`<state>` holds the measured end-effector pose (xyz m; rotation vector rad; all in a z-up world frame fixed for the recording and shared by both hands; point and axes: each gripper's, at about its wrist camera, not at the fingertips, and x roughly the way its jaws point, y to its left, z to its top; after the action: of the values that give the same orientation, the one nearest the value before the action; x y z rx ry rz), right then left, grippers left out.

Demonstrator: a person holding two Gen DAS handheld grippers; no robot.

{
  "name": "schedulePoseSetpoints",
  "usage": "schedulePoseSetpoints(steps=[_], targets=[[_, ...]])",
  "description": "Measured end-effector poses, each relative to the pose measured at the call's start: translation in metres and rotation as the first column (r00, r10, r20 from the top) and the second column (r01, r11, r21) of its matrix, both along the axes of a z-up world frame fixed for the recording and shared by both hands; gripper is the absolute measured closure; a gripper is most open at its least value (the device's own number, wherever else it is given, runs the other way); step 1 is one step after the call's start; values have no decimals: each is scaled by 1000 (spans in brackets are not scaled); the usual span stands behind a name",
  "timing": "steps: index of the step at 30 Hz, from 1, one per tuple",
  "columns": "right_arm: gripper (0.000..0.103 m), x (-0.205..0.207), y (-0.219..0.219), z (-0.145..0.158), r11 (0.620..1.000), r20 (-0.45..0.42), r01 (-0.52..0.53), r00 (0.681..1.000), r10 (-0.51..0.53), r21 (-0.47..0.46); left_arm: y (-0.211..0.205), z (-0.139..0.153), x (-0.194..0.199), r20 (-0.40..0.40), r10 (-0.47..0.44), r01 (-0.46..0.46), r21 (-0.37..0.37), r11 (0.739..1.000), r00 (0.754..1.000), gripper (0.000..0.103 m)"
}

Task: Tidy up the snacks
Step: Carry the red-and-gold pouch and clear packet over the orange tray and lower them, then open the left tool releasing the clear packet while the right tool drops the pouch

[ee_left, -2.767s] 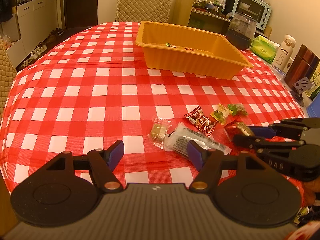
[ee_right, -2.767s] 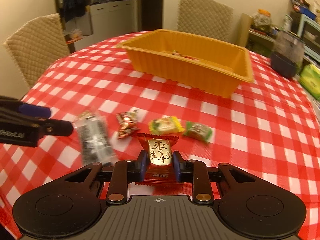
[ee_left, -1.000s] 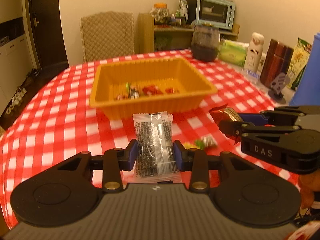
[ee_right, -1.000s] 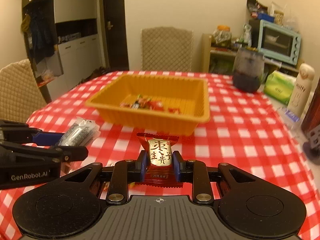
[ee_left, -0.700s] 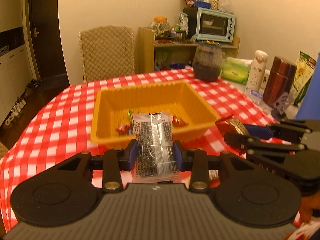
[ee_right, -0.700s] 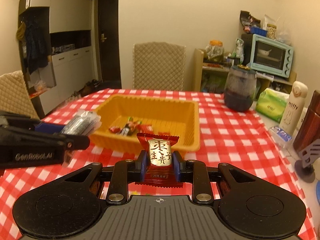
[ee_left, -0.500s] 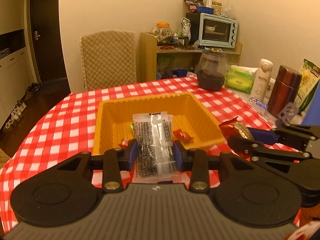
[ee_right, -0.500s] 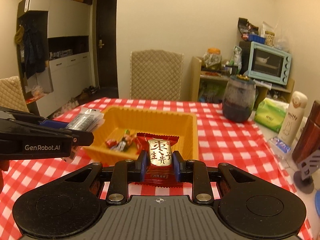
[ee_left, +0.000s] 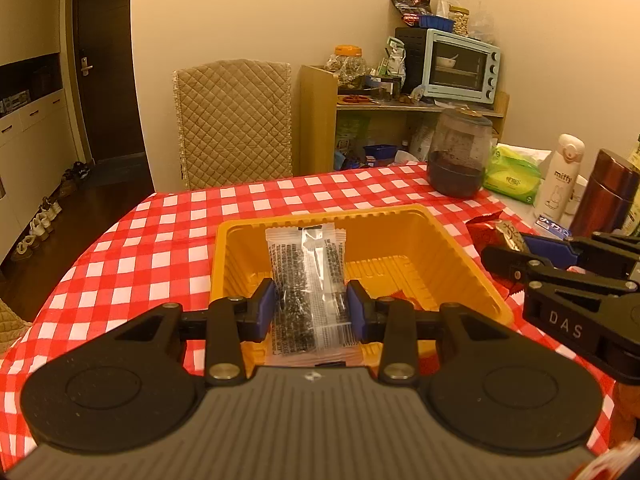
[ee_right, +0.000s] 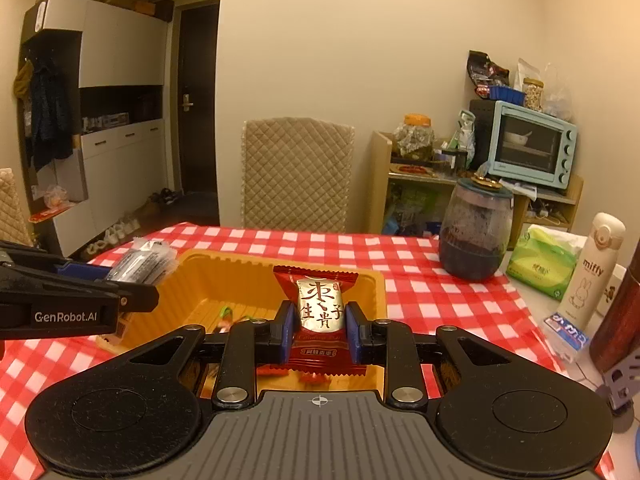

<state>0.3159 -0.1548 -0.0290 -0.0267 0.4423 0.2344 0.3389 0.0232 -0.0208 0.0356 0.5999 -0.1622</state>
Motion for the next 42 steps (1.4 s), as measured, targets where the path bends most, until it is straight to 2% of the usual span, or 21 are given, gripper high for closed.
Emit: schedulePoseSetpoints(steps=[17, 34, 37, 38, 42], targets=[[76, 57, -1, -26, 996, -93, 52, 995, -45, 73, 2, -25, 48, -46, 28, -28, -4, 1000, 999, 68], [76, 69, 3, -41, 995, -150, 51, 988, -38, 82, -2, -42, 62, -88, 18, -18, -4, 1000, 996, 68], [75, 69, 3, -41, 995, -152, 53, 988, -39, 85, 1, -43, 64, -81, 18, -20, -22, 1000, 997, 62], [75, 69, 3, -41, 995, -152, 53, 988, -39, 87, 3, -43, 64, -81, 27, -29, -22, 999, 996, 52], [75, 69, 0, -41, 993, -161, 60, 986, -43, 102, 13, -40, 62, -71, 54, -56, -25, 998, 996, 50]])
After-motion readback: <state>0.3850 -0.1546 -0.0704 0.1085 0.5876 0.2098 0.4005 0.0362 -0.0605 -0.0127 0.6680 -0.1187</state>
